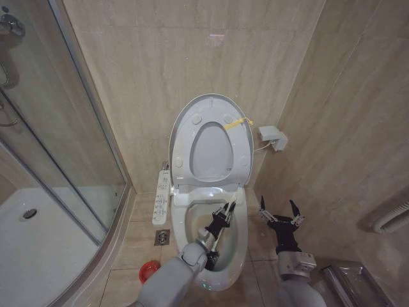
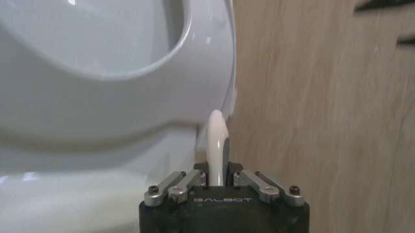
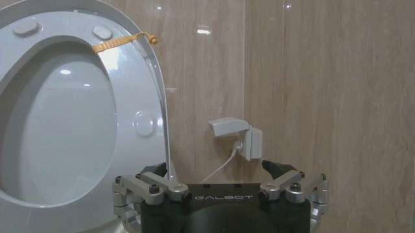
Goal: Open the toilet lid, clean the toilet bowl with a toilet brush, close the toilet lid, and flush.
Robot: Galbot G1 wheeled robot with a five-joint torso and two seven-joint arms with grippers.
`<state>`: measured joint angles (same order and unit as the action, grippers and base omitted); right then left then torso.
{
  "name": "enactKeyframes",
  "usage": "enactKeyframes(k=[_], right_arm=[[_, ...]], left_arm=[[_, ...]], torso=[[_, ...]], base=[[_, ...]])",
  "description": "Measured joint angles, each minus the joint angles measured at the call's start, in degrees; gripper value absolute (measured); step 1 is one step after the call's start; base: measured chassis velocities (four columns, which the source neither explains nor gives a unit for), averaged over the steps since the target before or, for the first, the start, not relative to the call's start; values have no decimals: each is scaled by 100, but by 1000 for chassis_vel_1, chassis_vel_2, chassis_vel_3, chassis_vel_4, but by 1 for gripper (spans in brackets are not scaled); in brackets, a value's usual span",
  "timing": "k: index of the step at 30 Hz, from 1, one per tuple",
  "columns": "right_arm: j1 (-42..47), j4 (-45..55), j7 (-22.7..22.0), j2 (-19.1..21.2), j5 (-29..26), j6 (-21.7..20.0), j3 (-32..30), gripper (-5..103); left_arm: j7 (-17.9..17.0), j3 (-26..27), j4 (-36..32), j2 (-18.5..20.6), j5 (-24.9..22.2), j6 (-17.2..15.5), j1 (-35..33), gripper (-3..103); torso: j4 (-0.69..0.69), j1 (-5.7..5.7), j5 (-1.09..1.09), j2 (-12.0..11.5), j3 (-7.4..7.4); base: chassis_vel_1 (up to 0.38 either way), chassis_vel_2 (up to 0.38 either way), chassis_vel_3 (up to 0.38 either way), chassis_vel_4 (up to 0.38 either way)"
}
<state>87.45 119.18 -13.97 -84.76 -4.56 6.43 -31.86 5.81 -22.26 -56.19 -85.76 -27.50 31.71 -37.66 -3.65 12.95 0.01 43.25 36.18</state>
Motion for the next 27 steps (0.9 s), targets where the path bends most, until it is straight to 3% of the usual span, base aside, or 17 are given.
enactKeyframes(k=[4, 14, 18, 27], right_arm=[[0, 0, 0, 0, 0, 0, 0, 100], [0, 0, 0, 0, 0, 0, 0, 100], [0, 0, 0, 0, 0, 0, 0, 100], [0, 0, 0, 0, 0, 0, 0, 100]], left_arm=[[8, -26, -183, -11, -87, -27, -10, 18], [101, 29, 404, 74, 324, 55, -64, 18], [22, 57, 2, 218, 370, 4, -130, 18], [-266, 95, -1676, 893, 626, -362, -824, 18]], torso=[[-2, 0, -1, 0, 0], [-5, -1, -6, 1, -2], [-1, 0, -1, 0, 0], [-1, 0, 0, 0, 0]], base=[[0, 0, 0, 0], [0, 0, 0, 0], [0, 0, 0, 0], [0, 0, 0, 0]])
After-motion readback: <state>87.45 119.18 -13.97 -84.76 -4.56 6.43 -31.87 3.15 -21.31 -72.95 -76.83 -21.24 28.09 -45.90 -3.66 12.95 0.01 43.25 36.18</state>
